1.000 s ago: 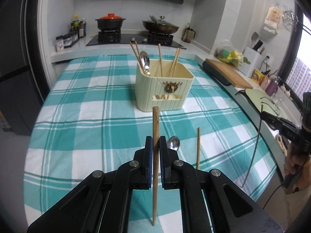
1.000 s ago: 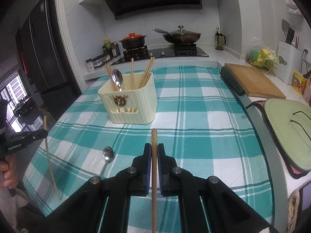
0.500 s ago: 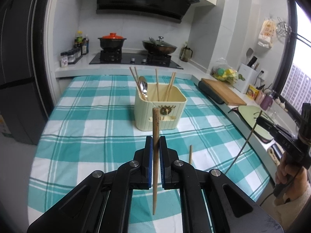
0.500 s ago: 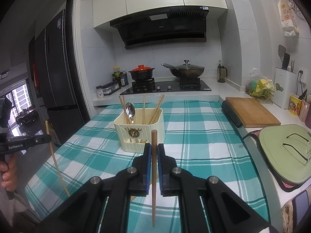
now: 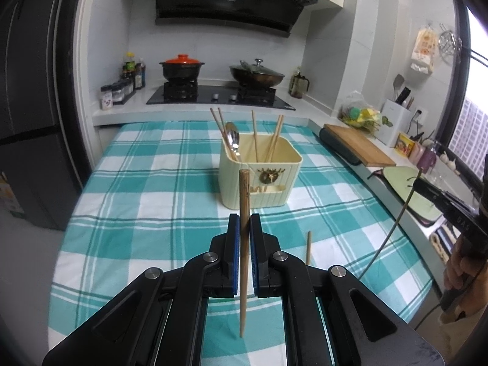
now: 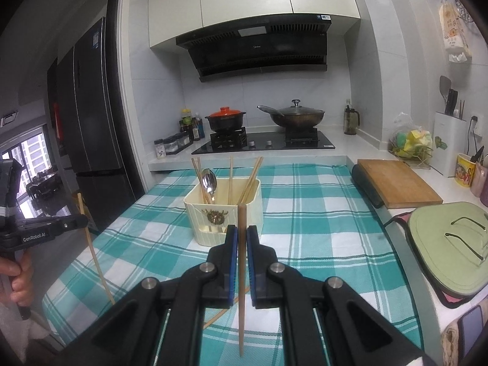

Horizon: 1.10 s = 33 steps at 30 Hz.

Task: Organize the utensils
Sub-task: 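Lift both held chopsticks and carry them above the cream holder, then lower both chopsticks into the cream holder and open both tools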

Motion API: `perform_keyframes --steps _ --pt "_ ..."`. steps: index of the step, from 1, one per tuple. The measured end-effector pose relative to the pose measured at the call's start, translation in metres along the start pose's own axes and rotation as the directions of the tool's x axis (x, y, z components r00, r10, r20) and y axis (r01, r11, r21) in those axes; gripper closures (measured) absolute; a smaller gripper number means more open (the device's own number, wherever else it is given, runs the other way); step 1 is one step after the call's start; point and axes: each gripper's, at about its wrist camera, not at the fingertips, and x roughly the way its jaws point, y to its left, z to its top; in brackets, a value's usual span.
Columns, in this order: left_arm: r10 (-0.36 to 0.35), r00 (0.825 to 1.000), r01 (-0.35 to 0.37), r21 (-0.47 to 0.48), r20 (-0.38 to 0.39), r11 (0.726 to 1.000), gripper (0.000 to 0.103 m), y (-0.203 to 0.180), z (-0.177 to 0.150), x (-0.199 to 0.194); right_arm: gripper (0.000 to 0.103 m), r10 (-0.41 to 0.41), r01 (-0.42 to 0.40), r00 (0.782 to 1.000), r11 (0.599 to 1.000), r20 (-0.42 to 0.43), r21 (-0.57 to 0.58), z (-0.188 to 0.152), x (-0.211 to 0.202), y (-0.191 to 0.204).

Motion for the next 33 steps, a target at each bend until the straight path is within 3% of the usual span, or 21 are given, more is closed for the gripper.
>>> perform_keyframes --steps 11,17,27,33 --pt "0.024 1.000 -0.024 0.026 0.003 0.999 0.098 -0.002 0.000 0.005 0.097 -0.001 0.001 1.000 1.000 -0.024 -0.008 0.003 0.009 0.002" --pt "-0.010 1.000 0.010 0.004 0.003 1.000 0.098 0.006 0.010 0.004 0.097 0.000 -0.001 0.999 1.000 -0.032 -0.025 0.009 0.017 0.006" --pt "-0.079 0.996 0.081 -0.058 0.048 0.995 0.098 0.023 0.053 -0.006 0.097 0.025 -0.025 1.000 0.999 -0.015 -0.037 0.042 0.037 0.004" --pt "-0.067 0.986 0.075 -0.048 0.152 0.996 0.098 0.023 0.113 -0.005 0.097 0.048 -0.047 0.999 0.997 0.022 -0.066 0.086 0.056 0.007"
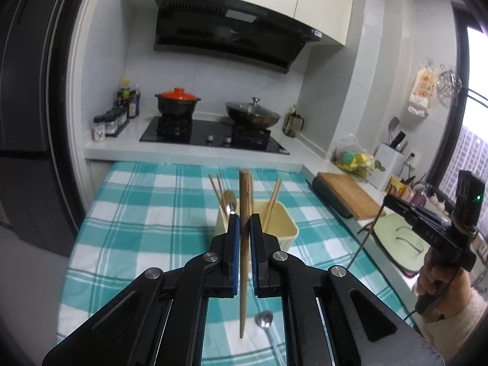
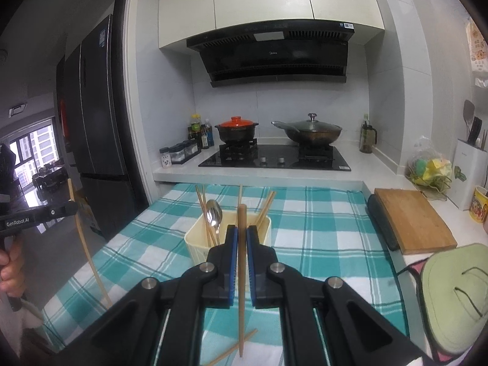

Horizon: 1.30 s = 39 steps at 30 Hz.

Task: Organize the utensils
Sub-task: 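Lower both chopsticks into the cream holder and open both tools, then move both open tools back over the spoon and chopsticks on the cloth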

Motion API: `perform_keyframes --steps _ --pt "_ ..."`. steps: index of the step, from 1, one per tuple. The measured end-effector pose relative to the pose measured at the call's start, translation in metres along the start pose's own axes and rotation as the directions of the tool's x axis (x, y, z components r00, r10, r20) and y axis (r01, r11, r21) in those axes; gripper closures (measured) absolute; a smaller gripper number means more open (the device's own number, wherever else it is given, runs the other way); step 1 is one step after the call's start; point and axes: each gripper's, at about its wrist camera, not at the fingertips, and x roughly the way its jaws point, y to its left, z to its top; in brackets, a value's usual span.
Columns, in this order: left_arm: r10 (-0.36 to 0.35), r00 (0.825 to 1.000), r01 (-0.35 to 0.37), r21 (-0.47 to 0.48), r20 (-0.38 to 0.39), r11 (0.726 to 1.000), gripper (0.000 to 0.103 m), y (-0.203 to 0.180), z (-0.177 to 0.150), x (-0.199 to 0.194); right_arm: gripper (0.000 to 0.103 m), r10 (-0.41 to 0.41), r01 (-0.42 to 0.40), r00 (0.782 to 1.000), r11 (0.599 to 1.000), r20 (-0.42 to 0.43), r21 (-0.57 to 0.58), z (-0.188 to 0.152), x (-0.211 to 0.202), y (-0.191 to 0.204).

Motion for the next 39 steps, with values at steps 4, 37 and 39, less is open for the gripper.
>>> perform_keyframes --steps 4,37,39 --pt "0.006 0.996 -0.003 -0.032 0.092 0.999 0.098 0.000 0.043 0.024 0.097 0.008 -0.005 0.996 1.000 0.089 -0.030 0.048 0.013 0.001" --pt "0.181 0.958 -0.172 0.058 -0.224 0.983 0.033 0.033 0.000 0.109 0.072 0.059 -0.058 0.985 0.998 -0.163 0.010 0.058 0.132 -0.017" --pt "0.204 0.942 -0.182 0.107 -0.266 0.978 0.025 0.041 -0.017 0.079 0.065 0.047 -0.054 0.986 0.998 -0.163 -0.038 0.047 0.095 -0.013"
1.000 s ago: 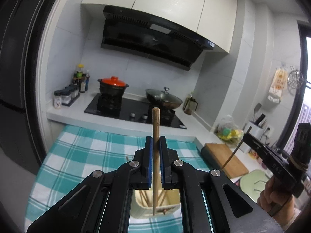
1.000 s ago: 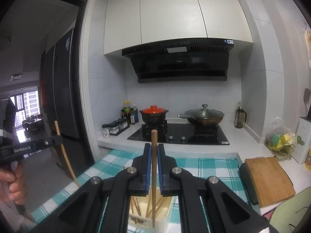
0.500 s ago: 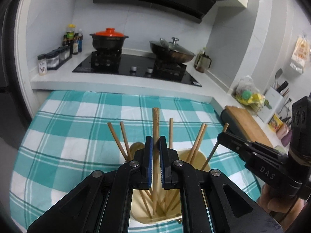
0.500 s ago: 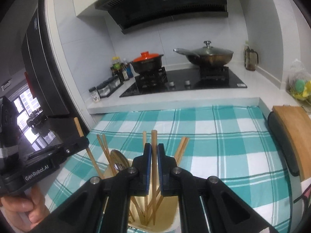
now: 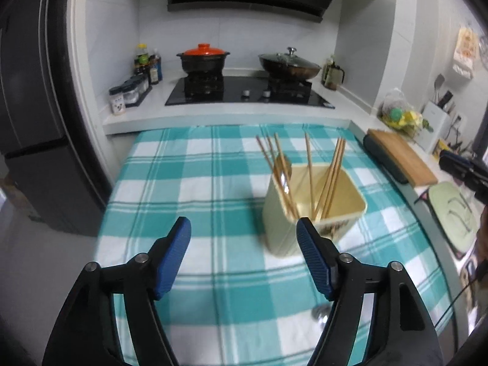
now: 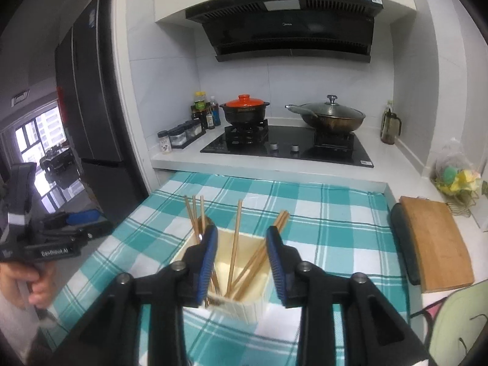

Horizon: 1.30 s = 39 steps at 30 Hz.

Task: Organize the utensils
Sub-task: 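Move both open tools back over the spoon and chopsticks on the cloth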

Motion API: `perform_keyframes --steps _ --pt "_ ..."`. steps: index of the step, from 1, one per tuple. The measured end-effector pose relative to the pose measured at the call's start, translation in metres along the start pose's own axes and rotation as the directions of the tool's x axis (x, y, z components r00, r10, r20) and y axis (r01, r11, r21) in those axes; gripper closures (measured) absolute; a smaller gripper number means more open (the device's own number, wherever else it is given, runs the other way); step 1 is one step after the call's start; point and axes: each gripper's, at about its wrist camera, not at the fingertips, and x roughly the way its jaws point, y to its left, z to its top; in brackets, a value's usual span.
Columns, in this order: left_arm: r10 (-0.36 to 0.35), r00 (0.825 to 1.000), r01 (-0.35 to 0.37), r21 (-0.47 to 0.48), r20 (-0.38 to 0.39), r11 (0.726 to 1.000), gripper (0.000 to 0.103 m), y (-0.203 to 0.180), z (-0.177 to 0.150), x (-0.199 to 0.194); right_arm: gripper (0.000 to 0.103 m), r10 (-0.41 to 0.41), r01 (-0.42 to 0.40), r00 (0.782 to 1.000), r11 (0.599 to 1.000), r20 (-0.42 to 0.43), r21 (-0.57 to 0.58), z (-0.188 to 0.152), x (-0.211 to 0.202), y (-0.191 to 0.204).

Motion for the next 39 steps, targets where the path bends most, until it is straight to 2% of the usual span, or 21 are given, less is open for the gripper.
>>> perform_keyframes --steps 4,7,10,12,15,19,24,29,35,39 --pt "0.046 0.996 -0.042 0.064 -0.074 0.997 0.022 0.009 -0.070 -0.031 0.065 -0.079 0.071 0.995 0.991 -0.065 -0.112 -0.054 -0.048 0.013" --pt "0.059 0.994 -0.055 0.047 -0.088 0.997 0.018 0.001 -0.131 -0.038 0.065 -0.135 0.119 0.985 0.982 -0.112 -0.145 -0.109 -0.070 0.024" --pt "0.016 0.994 -0.019 -0.030 -0.104 0.999 0.017 -0.018 -0.186 -0.030 0.065 -0.138 0.129 0.979 0.989 -0.147 -0.066 -0.168 -0.082 0.032" --pt "-0.019 0.993 0.010 -0.079 -0.114 0.997 0.017 -0.033 -0.215 -0.019 0.065 -0.107 0.111 0.978 0.994 -0.179 0.012 -0.207 -0.081 0.038" --pt "0.020 0.990 -0.032 -0.084 -0.137 0.996 0.017 -0.055 -0.245 -0.006 0.065 -0.089 0.118 0.966 0.987 -0.243 0.107 -0.258 -0.066 0.048" --pt "0.068 0.987 -0.078 -0.063 -0.145 0.995 0.017 -0.068 -0.268 -0.004 0.065 -0.064 0.112 0.953 0.983 -0.297 0.148 -0.296 -0.059 0.065" --pt "0.085 0.984 -0.101 -0.096 -0.154 0.990 0.017 -0.061 -0.274 0.003 0.065 -0.067 0.110 0.955 0.985 -0.289 0.136 -0.306 -0.063 0.079" --pt "0.084 0.977 -0.106 -0.101 -0.197 0.989 0.017 -0.059 -0.287 0.011 0.065 -0.058 0.109 0.953 0.981 -0.299 0.158 -0.301 -0.049 0.083" --pt "0.096 0.976 -0.119 -0.109 -0.195 0.987 0.017 -0.057 -0.289 0.012 0.065 -0.038 0.108 0.945 0.973 -0.324 0.202 -0.285 -0.020 0.081" --pt "0.105 0.976 -0.126 -0.096 -0.193 0.987 0.015 -0.059 -0.291 0.012 0.065 -0.078 0.156 0.935 0.966 -0.346 0.204 -0.270 0.008 0.082"
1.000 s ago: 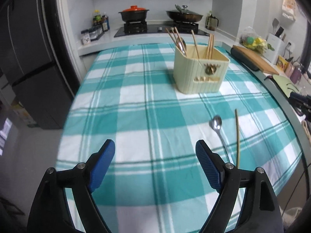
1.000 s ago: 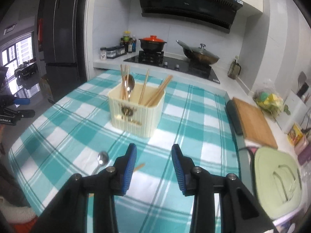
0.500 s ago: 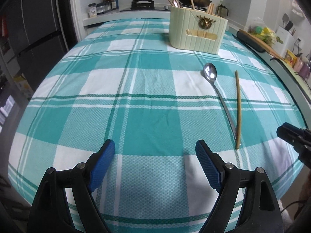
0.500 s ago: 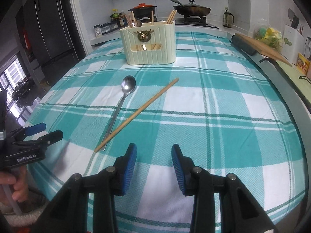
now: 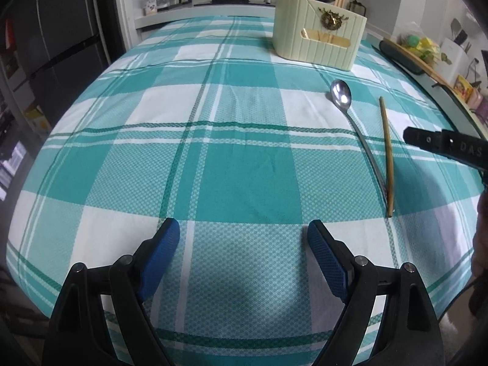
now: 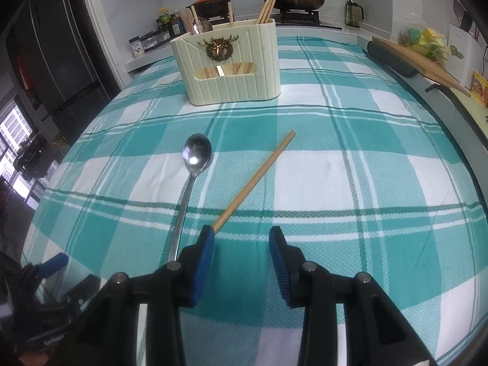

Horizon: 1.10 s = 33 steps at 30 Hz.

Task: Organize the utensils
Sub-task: 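Move both open tools back over the spoon and chopsticks on the cloth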

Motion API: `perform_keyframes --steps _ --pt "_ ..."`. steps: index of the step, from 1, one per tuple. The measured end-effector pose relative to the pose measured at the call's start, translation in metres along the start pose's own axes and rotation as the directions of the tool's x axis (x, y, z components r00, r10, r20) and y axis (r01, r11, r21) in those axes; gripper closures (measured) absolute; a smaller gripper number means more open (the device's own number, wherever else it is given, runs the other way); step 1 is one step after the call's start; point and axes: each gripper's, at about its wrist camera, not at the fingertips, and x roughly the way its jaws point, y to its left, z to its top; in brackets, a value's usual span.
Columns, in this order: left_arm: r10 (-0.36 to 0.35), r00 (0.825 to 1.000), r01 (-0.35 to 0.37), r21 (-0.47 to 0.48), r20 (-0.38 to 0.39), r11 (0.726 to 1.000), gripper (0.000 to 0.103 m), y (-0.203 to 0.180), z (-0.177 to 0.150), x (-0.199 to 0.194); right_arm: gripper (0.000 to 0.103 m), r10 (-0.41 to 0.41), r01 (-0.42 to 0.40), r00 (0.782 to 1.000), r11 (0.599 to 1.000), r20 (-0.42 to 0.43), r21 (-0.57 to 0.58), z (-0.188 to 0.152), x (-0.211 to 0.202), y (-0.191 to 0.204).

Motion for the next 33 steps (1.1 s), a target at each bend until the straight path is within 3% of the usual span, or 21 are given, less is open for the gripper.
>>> perform_keyframes --steps 8,17,30,33 --pt "0.011 1.000 -0.011 0.017 0.003 1.000 0.010 -0.002 -0.002 0.001 0.065 -0.057 0.056 0.998 0.997 -0.011 -0.060 0.006 0.024 0.022" --pt "0.017 1.000 -0.017 0.020 0.000 1.000 0.007 -0.004 -0.002 0.003 0.067 -0.165 0.163 0.986 0.984 -0.021 -0.069 -0.011 0.020 0.001" --pt "0.017 1.000 -0.017 0.030 -0.003 0.999 0.005 -0.003 -0.003 0.003 0.064 -0.211 0.210 0.977 0.975 -0.007 -0.066 -0.028 0.001 -0.029" --pt "0.018 1.000 -0.017 0.024 -0.003 1.000 0.005 -0.002 -0.003 0.002 0.064 -0.179 0.178 0.984 0.982 -0.011 -0.064 -0.030 -0.001 -0.036"
